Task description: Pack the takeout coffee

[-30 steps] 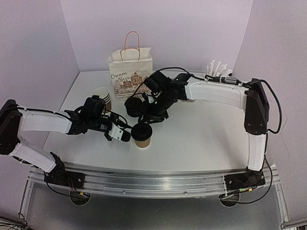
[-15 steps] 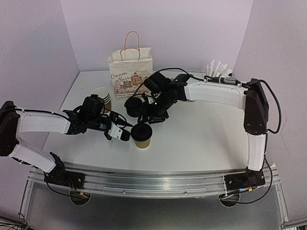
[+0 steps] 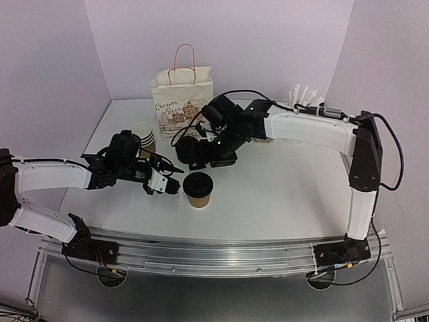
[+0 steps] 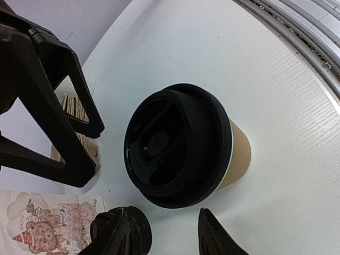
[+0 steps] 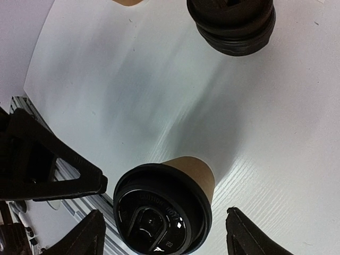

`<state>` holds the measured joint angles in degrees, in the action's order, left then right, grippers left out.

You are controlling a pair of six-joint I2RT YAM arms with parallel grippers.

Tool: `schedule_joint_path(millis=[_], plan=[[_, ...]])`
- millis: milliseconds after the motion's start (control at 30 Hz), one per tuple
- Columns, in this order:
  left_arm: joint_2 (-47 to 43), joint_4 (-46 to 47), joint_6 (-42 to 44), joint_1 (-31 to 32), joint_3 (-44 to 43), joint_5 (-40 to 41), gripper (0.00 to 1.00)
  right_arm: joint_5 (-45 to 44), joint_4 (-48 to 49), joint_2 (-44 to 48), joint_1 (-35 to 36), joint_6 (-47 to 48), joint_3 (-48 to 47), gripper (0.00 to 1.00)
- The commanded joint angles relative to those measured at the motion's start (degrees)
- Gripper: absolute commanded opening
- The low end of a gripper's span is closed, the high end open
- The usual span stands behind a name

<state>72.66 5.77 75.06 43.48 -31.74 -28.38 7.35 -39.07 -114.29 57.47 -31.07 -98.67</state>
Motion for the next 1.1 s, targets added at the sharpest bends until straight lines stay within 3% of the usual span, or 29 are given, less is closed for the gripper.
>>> schedule_joint_path(millis=[0,133,333,433,1067], plan=[[-2.7,-1.1,-3.9,0.1,0.4,-1.9,0.43,-0.7,-1.9,1.9,1.2,-1.1,-0.4,0.62],[-3.0,-1.9,-3.1,1.5,0.1,-3.6,0.4,-0.1,-2.2,2.1,1.3,-3.9,1.0,0.54],[-0.4,-0.5,-0.5,3.0,1.0,-3.9,0.53,-0.6,-2.4,1.1,2.0,-5.5,1.5,0.52],[0.4,-0.4,-0.6,3.7,0.4,-3.9,0.55,-0.9,-2.6,0.8,2.2,-5.9,1.4,0.5],[3.4,1.1,-2.3,4.3,-0.6,-2.8,0.57,-1.9,-3.6,-0.8,3.7,-6.3,1.6,0.49]])
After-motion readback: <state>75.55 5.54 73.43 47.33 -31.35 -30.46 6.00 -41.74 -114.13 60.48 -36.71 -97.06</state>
